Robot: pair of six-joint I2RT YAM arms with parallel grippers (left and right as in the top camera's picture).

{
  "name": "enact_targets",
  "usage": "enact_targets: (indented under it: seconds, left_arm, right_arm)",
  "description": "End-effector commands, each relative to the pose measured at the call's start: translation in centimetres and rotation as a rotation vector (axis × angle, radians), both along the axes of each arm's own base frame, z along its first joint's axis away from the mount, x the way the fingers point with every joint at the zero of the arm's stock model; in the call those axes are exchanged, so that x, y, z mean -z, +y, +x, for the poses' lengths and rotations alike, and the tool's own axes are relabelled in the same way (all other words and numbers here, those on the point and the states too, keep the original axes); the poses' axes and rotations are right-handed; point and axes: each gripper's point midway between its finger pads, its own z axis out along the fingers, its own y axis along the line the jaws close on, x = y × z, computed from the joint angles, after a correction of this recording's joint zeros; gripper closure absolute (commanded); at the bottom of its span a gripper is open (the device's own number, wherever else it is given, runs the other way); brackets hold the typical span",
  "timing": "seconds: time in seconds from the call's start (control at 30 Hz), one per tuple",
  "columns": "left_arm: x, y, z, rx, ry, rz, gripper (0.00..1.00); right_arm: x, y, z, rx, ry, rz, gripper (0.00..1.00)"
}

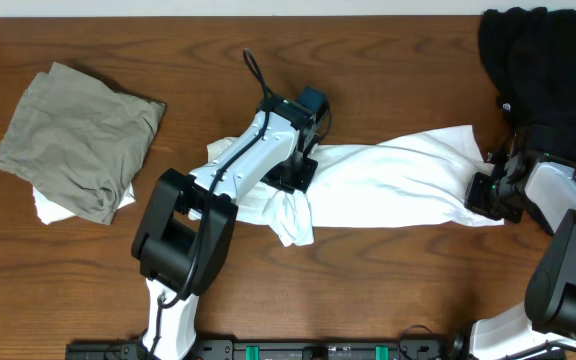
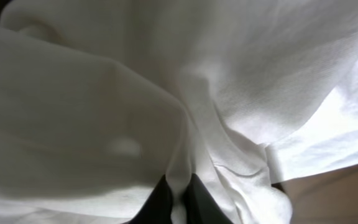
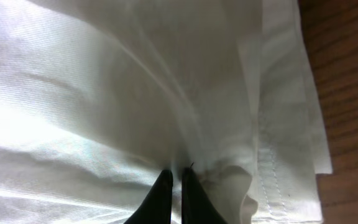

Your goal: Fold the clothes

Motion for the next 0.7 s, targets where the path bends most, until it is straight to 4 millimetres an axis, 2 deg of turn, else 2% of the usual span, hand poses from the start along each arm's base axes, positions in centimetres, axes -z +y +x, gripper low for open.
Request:
enact_targets:
  seconds: [0.0, 0.13, 0.27, 0.37, 0.47, 0.53, 0.67]
  left_arm:
    - [0.6, 0.3, -0.4, 0.006, 0.025, 0.016, 0.94]
    - [-0.6, 0.3, -0.5, 0.006, 0.017, 0.012, 0.94]
    - [-3.6, 0.6, -0.3, -0.032, -0.031, -0.002, 0.94]
    - [-6.3, 1.4, -0.3, -0.144, -0.087, 0.000, 0.94]
    - [-8.0, 1.7, -0.4, -0.226, -0.119, -0.024, 0.94]
    - [-8.7, 1.8, -0.7, -0.286, -0.122, -0.027, 0.94]
    - [-8.4, 2.2, -1.2, -0.335, -0.102, -0.009, 0.94]
  right_arm:
    - [0.4, 0.0, -0.8, 0.010, 0.033, -0.008, 0.94]
    - [0.4, 0.0, -0.8, 0.010, 0.032, -0.009, 0.93]
    - [0.4, 0.0, -0.8, 0.010, 0.032, -0.009, 0.93]
    - [0.4, -0.1, -0.8, 0.010, 0.034, -0.014, 0.93]
    - [0.4, -0.2, -0.8, 0.010, 0.036, -0.020, 0.93]
    - [0.4, -0.2, -0.8, 0.010, 0.036, -0.020, 0.93]
    - [0.4, -0.1, -0.9, 0.010, 0.039, -0.019, 0.93]
